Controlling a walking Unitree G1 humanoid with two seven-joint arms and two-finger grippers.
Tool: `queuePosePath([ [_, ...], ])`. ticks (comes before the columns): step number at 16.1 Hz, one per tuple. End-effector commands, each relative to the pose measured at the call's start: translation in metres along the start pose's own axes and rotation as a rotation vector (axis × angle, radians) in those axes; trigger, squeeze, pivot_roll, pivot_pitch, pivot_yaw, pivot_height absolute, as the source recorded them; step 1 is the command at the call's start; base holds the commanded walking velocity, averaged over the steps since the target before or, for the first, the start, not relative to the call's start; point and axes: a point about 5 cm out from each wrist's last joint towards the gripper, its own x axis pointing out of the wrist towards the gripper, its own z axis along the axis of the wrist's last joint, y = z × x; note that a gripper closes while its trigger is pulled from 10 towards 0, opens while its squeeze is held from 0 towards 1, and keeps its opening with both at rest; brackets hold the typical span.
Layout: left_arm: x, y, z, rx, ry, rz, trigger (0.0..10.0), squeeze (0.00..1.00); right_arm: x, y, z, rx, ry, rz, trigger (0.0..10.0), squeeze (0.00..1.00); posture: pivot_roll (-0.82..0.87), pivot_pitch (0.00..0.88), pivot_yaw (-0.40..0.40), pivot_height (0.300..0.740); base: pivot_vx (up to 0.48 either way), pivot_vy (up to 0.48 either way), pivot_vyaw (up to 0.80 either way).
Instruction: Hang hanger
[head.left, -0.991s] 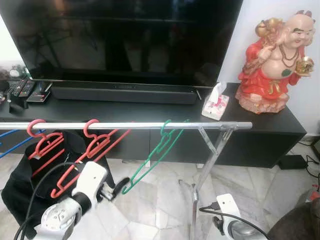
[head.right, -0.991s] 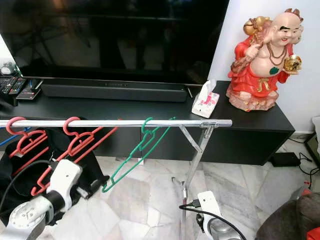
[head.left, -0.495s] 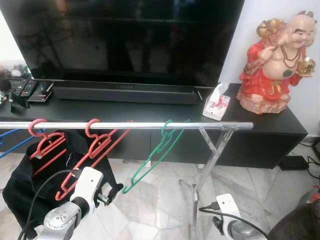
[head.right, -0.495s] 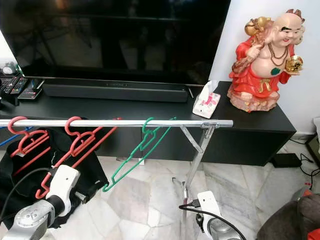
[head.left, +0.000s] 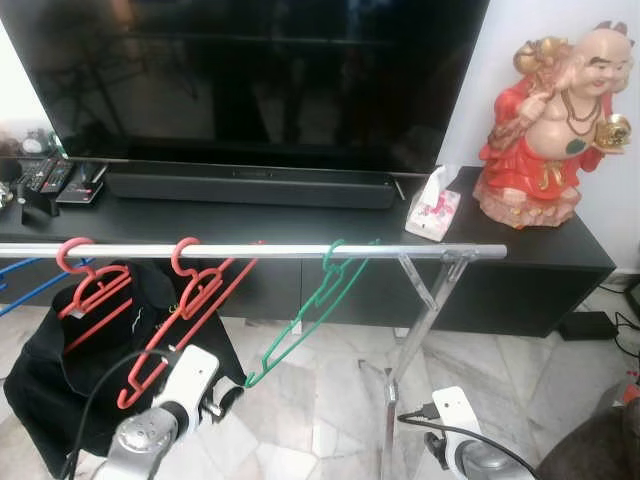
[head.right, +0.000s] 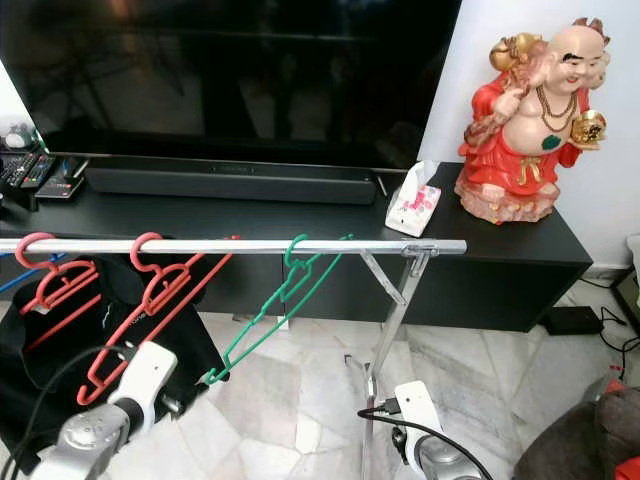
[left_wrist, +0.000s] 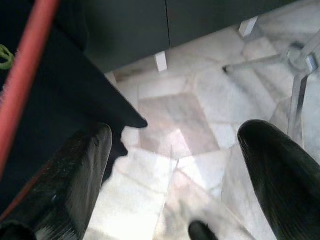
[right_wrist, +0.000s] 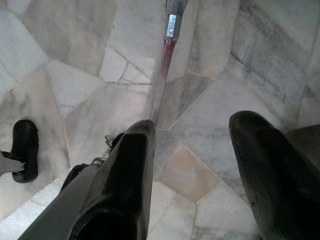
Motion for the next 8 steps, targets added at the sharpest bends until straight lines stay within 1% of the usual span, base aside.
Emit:
queuePosePath([
  [1, 0.006, -0.002, -0.003, 0.041, 0.032, -0.005, 10.0, 0.00, 0.000, -0.001, 0.002, -0.004, -0.005, -0.002, 10.0, 0.00, -0.03, 0.000, -0.058, 0.740, 0.000, 0.000, 0.00],
  [2, 0.014, -0.006, -0.007, 0.073, 0.071, -0.025, 10.0, 0.00, 0.000, -0.001, 0.002, -0.003, -0.006, -0.003, 10.0, 0.00, -0.03, 0.000, -0.055, 0.740, 0.000, 0.000, 0.00],
  [3, 0.019, -0.011, -0.009, 0.107, 0.083, -0.050, 10.0, 0.00, 0.000, -0.001, 0.002, -0.002, -0.006, -0.004, 10.0, 0.00, -0.03, 0.000, -0.055, 0.740, 0.000, 0.000, 0.00],
  [4, 0.025, -0.021, -0.012, 0.226, 0.115, -0.094, 10.0, 0.00, 0.000, -0.001, 0.002, -0.001, -0.006, -0.005, 10.0, 0.00, -0.03, 0.000, -0.055, 0.740, 0.000, 0.000, 0.00],
  [6, 0.032, -0.033, -0.018, 0.324, 0.178, -0.150, 10.0, 0.00, 0.000, -0.001, 0.002, 0.000, -0.006, -0.005, 10.0, 0.00, -0.03, 0.000, -0.055, 0.740, 0.000, 0.000, 0.00],
  [7, 0.034, -0.038, -0.022, 0.348, 0.208, -0.169, 10.0, 0.00, 0.000, -0.001, 0.002, 0.000, -0.006, -0.005, 10.0, 0.00, -0.03, 0.000, -0.055, 0.740, 0.000, 0.000, 0.00],
  [8, 0.035, -0.041, -0.026, 0.329, 0.236, -0.167, 10.0, 0.00, 0.000, -0.001, 0.002, 0.000, -0.005, -0.005, 10.0, 0.00, -0.04, 0.000, -0.054, 0.740, 0.000, 0.000, 0.00],
])
